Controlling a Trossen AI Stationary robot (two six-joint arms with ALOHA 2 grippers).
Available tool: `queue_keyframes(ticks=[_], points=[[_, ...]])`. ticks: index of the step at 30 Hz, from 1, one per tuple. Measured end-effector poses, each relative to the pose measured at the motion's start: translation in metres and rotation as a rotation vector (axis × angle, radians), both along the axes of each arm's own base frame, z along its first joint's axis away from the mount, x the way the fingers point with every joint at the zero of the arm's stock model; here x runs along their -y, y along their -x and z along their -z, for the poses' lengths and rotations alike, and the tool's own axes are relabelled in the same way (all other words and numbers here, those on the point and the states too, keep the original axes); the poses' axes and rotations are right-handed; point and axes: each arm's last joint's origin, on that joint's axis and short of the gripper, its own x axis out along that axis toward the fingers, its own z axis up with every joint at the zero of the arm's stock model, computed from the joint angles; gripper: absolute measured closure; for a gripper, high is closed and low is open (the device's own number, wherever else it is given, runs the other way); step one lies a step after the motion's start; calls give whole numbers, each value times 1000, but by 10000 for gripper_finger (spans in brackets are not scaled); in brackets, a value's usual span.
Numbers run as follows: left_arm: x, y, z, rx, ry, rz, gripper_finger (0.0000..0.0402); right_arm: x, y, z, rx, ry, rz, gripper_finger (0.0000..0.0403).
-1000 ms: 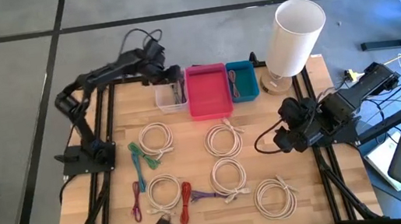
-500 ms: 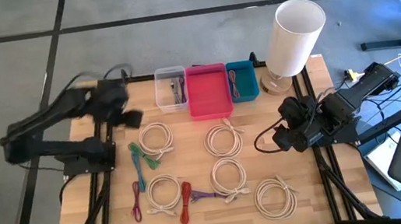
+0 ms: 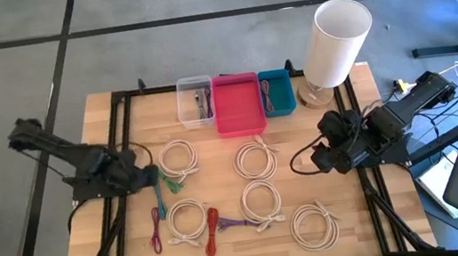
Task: Pick & Place USB Port
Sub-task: Put the light blue and black USB cable into the transparent bin
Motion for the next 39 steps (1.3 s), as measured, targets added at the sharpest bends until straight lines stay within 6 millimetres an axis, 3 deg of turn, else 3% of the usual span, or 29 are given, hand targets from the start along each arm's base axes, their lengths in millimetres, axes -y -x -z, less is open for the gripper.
queue_keyframes(ticks=[6,12,28,32,37,39], points=[[23,-12,32,-97,36,-39,210,0,0,0,4,2,0,158],[37,-27,72,-29,85,-80,210,0,-1,0,10,-1,-2,158],[39,-43,104,-122,-15,-120,212,-1,-1,0,7,-4,-3,158],[39,-44,107,-148,-29,-93,251,-1,-1,0,7,-4,-3,158],[40,-45,103,-160,-37,-83,363,-1,-1,0,7,-4,-3,158],[41,-45,99,-154,-60,-76,381,-1,-1,0,7,-4,-3,158]])
